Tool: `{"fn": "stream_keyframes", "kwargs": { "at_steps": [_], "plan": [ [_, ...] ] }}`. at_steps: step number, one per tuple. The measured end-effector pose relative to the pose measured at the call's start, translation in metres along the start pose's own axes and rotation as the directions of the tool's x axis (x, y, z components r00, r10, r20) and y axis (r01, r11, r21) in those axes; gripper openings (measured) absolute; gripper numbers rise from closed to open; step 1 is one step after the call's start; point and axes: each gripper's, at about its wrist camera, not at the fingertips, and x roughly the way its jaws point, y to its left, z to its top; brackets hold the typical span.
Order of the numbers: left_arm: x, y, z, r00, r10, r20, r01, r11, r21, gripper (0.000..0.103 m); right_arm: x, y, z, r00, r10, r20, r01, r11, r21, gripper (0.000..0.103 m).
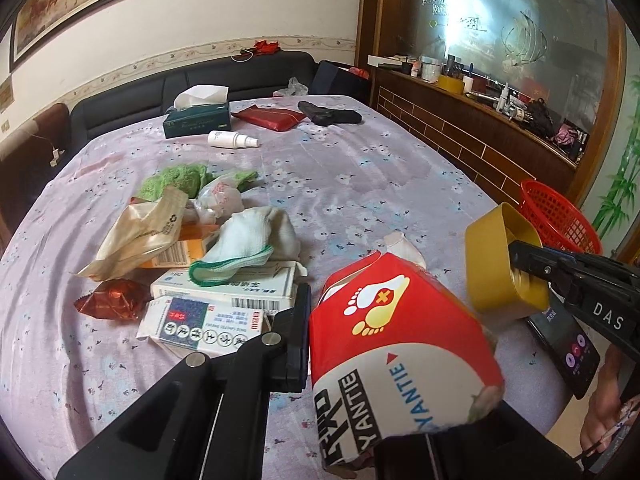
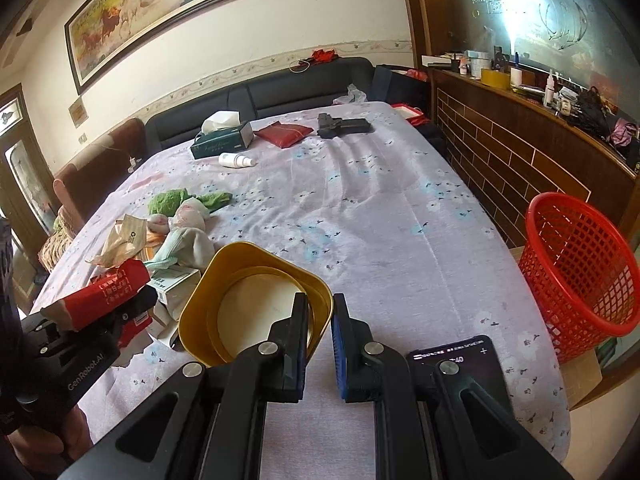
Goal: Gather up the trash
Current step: 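Carry the snack bag with the left gripper while the right carries the yellow container to the wastebasket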
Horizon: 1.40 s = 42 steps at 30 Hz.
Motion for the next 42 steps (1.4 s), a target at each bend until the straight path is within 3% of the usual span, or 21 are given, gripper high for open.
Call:
{"fn": "stream_keyframes", "kwargs": {
  "at_steps": [27,42],
  "plan": [
    [-0.002,-0.011,-0.001,1.000,-0.006,-0.004,0.006,1.000,0.023,0.007,-0.011,-0.005,-0.003,1.000,-0.016,0.022,0.016,1.000,0.020,0.012],
    [0.006,-0.031,0.014,0.999,-0.048,-0.013,0.049,0.997,0.060,0.007,-0.020,-0.024,0.000,0.998,-0.049,0.034,0.047,0.998,0.047,0.012]
  ]
}}
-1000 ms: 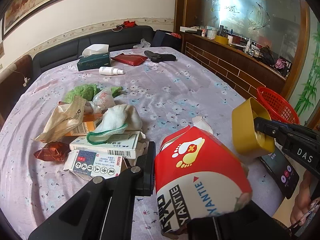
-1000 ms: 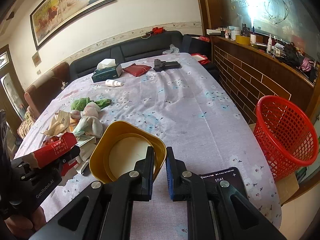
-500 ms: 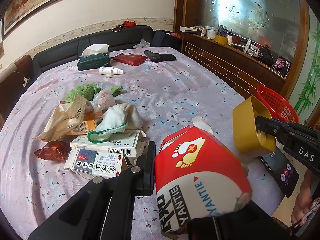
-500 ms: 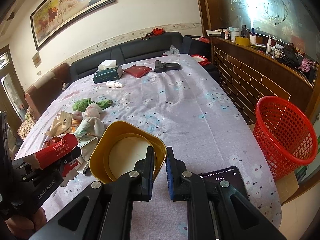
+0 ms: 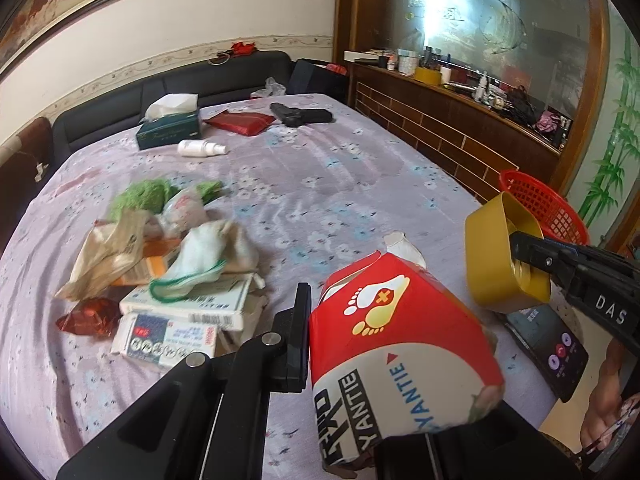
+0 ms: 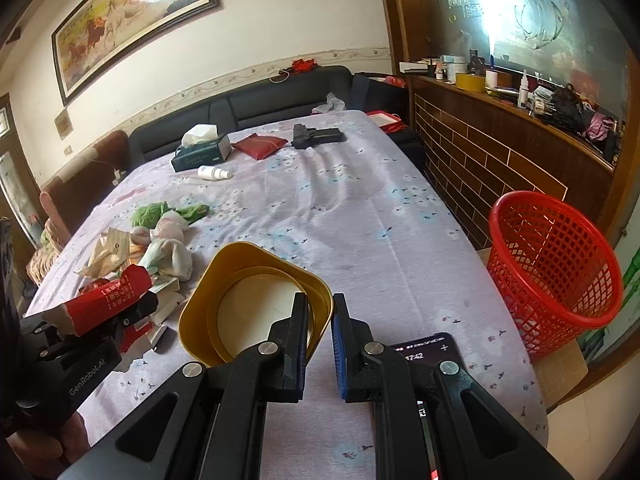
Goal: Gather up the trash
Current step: 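Carry the snack bag with the left gripper while the right carries the yellow container to the wastebasket, then open both grippers over the red wastebasket and return to the bed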
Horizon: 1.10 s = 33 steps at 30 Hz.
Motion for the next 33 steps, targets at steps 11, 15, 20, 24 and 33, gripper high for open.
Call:
{"fn": "stream_keyframes", "kwargs": {
  "at_steps": [11,15,20,24,33],
  "plan": [
    [0.017,-0.092,0.051,0.980,-0.190,-0.059,0.196,0.972,0.129,0.007,-0.056,-0.118,0.023,0.991,-0.069,0.116,0.041,0.974,0.225,0.012],
    [0.036,-0.137,0.073,0.957,-0.271,-0.107,0.285,0.947,0.150,0.007,-0.069,-0.172,0.024,0.983,-0.140,0.120,0.098,0.948,0.304,0.012],
    [0.065,-0.200,0.098,0.924,-0.351,-0.153,0.374,0.914,0.157,0.007,-0.072,-0.226,0.026,0.971,-0.211,0.116,0.152,0.912,0.380,0.012],
    [0.091,-0.240,0.112,0.905,-0.383,-0.186,0.412,0.899,0.150,0.007,-0.070,-0.260,0.029,0.967,-0.230,0.108,0.162,0.886,0.434,0.012],
    [0.132,-0.278,0.129,0.882,-0.419,-0.216,0.444,0.892,0.085,0.062,-0.041,-0.301,0.040,0.964,-0.258,0.063,0.203,0.868,0.453,0.016]
  ]
}}
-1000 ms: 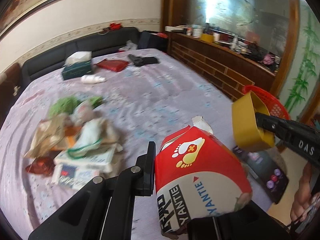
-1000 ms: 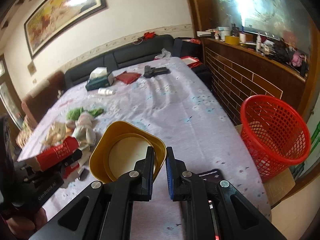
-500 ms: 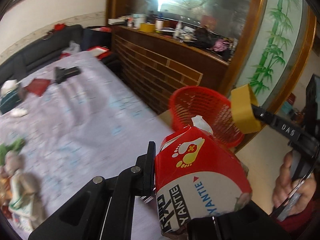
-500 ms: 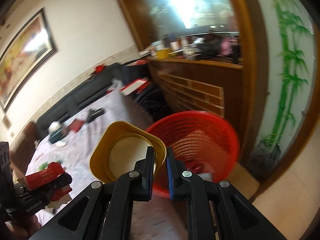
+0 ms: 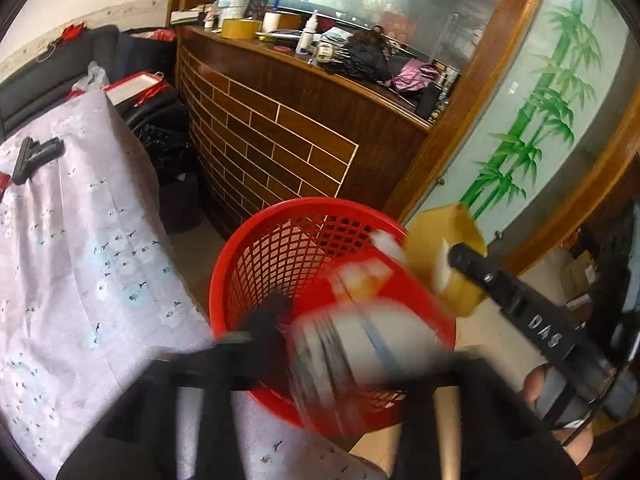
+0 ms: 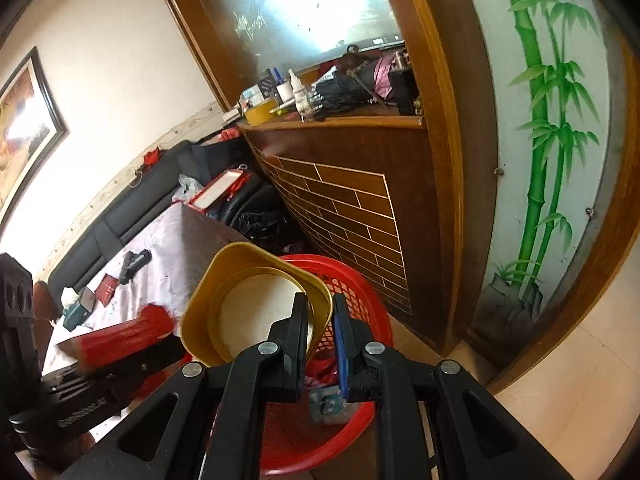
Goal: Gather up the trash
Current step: 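Open both grippers over the red wastebasket and return to the bed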
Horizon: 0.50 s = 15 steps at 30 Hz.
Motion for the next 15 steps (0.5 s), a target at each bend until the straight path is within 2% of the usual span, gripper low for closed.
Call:
{"fn": "stream_keyframes", "kwargs": {
  "at_steps": [1,2,3,8,15],
  "plan": [
    [-0.003,0.001,0.000,1.000,0.002,0.026,-0.001,1.000,-0.010,0.071,0.004,-0.001,0.000,1.000,-0.003,-0.006,0.003,1.000,-0.006,0.020],
    [-0.006,0.001,0.001,0.999,0.008,0.051,-0.007,1.000,-0.011,0.071,0.008,0.000,0.000,1.000,-0.004,-0.015,0.004,1.000,-0.013,0.028],
    [-0.009,0.000,0.002,0.999,0.015,0.052,-0.015,1.000,0.000,0.071,0.009,0.000,-0.001,1.000,-0.002,-0.020,0.001,1.000,-0.015,0.031],
    [-0.029,0.010,-0.003,0.997,0.045,0.068,-0.044,0.999,-0.012,0.071,-0.010,0.002,-0.003,1.000,0.007,0.029,-0.006,1.000,-0.006,0.031],
    [-0.073,0.041,-0.039,0.989,0.110,0.103,-0.106,0.993,-0.047,0.071,-0.041,0.021,-0.018,0.998,0.046,0.043,-0.044,0.998,-0.042,0.036]
  ]
}}
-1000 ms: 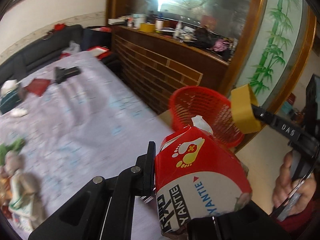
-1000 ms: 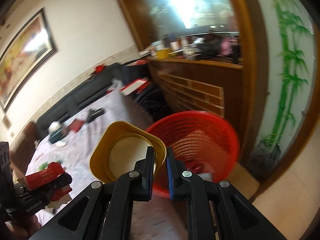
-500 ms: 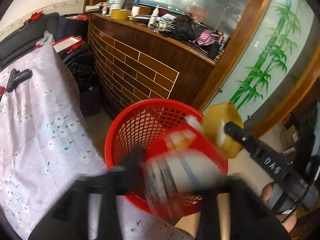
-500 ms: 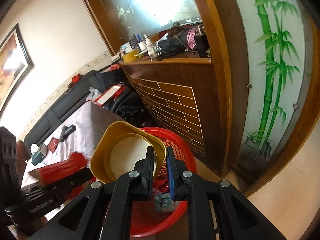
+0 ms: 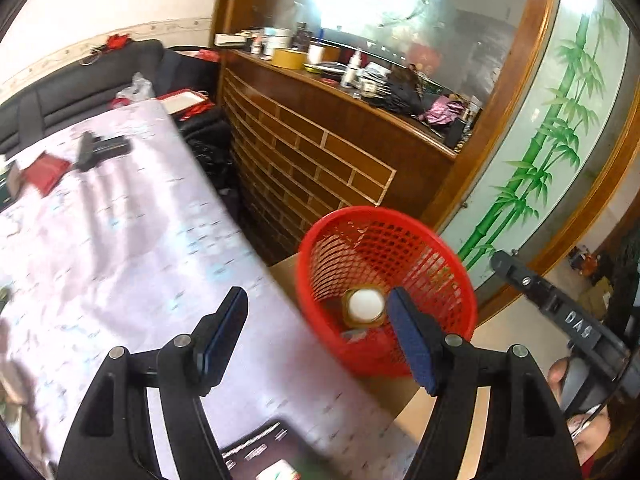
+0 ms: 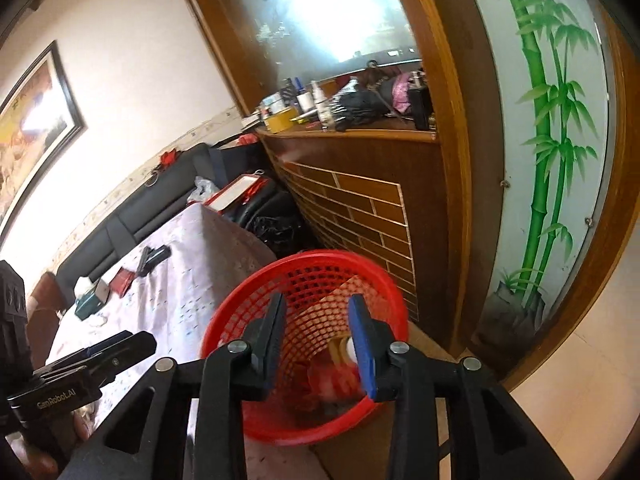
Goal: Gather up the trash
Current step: 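Open both grippers over the red wastebasket and return to the bed, then grasp the white plastic bag with the left gripper while the right grasps the white cloth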
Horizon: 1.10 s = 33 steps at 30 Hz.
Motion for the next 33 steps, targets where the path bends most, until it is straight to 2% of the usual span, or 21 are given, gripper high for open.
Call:
{"fn": "stream_keyframes", "kwargs": {
  "at_steps": [5,9,15,19,23,25,26,29,30,31,33],
  "plan": [
    [-0.040,0.029,-0.030,0.999,0.045,0.025,-0.045,0.999,-0.005,0.071,-0.015,0.031,-0.019,0.998,0.057,-0.016,-0.057,0.997,-0.045,0.043],
    [-0.073,0.057,-0.055,0.995,0.085,0.043,-0.084,0.996,-0.024,0.071,-0.016,0.066,-0.035,0.992,0.115,-0.056,-0.120,0.988,-0.093,0.043],
    [-0.124,0.112,-0.083,0.986,0.147,0.079,-0.139,0.985,-0.100,0.071,-0.013,0.135,-0.064,0.971,0.194,-0.139,-0.219,0.955,-0.199,0.047],
    [-0.156,0.157,-0.104,0.973,0.208,0.095,-0.189,0.966,-0.176,0.071,-0.011,0.174,-0.082,0.956,0.226,-0.188,-0.271,0.925,-0.266,0.051],
    [-0.189,0.204,-0.124,0.947,0.304,0.103,-0.274,0.932,-0.238,0.072,-0.006,0.207,-0.101,0.940,0.244,-0.238,-0.312,0.898,-0.310,0.051],
    [-0.205,0.229,-0.133,0.920,0.380,0.096,-0.345,0.902,-0.258,0.076,-0.005,0.219,-0.108,0.934,0.254,-0.253,-0.328,0.889,-0.320,0.051],
    [-0.211,0.241,-0.137,0.909,0.408,0.088,-0.374,0.890,-0.260,0.082,-0.003,0.223,-0.110,0.931,0.255,-0.260,-0.333,0.884,-0.328,0.052],
    [-0.218,0.277,-0.140,0.869,0.492,0.049,-0.468,0.851,-0.240,0.084,0.001,0.236,-0.120,0.924,0.254,-0.286,-0.347,0.872,-0.347,0.052],
    [-0.217,0.285,-0.139,0.871,0.491,0.031,-0.472,0.851,-0.230,0.084,0.002,0.238,-0.122,0.922,0.253,-0.293,-0.350,0.870,-0.348,0.052],
    [-0.214,0.297,-0.138,0.881,0.472,0.017,-0.458,0.863,-0.212,0.084,0.004,0.241,-0.125,0.918,0.254,-0.304,-0.355,0.867,-0.349,0.052],
    [-0.203,0.317,-0.134,0.879,0.476,-0.008,-0.469,0.862,-0.192,0.084,0.006,0.244,-0.128,0.916,0.251,-0.313,-0.357,0.865,-0.352,0.052]
  ]
}}
